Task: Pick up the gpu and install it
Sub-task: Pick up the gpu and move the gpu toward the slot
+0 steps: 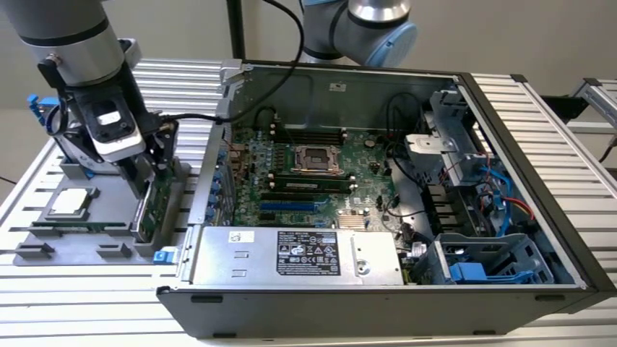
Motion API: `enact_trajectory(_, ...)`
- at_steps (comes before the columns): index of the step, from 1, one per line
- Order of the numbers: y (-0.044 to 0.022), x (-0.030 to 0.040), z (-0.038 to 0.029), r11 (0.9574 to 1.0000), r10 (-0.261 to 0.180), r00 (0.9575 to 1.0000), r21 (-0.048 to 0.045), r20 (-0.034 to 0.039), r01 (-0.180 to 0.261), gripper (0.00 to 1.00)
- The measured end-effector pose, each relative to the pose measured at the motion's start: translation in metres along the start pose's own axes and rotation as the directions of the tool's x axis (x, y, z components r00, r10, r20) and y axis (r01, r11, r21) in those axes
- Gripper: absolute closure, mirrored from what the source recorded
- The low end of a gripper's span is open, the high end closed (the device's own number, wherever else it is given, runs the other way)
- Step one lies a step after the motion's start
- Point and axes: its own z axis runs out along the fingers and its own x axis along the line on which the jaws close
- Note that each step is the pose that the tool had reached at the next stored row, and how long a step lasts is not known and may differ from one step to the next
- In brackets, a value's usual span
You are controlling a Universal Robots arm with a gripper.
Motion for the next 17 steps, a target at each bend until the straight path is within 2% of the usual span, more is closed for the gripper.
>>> enact_trajectory(17,0.0001,0.0,0.019,1.0,-0.001,1.0,-0.0001,0.0017,0.001,0.0)
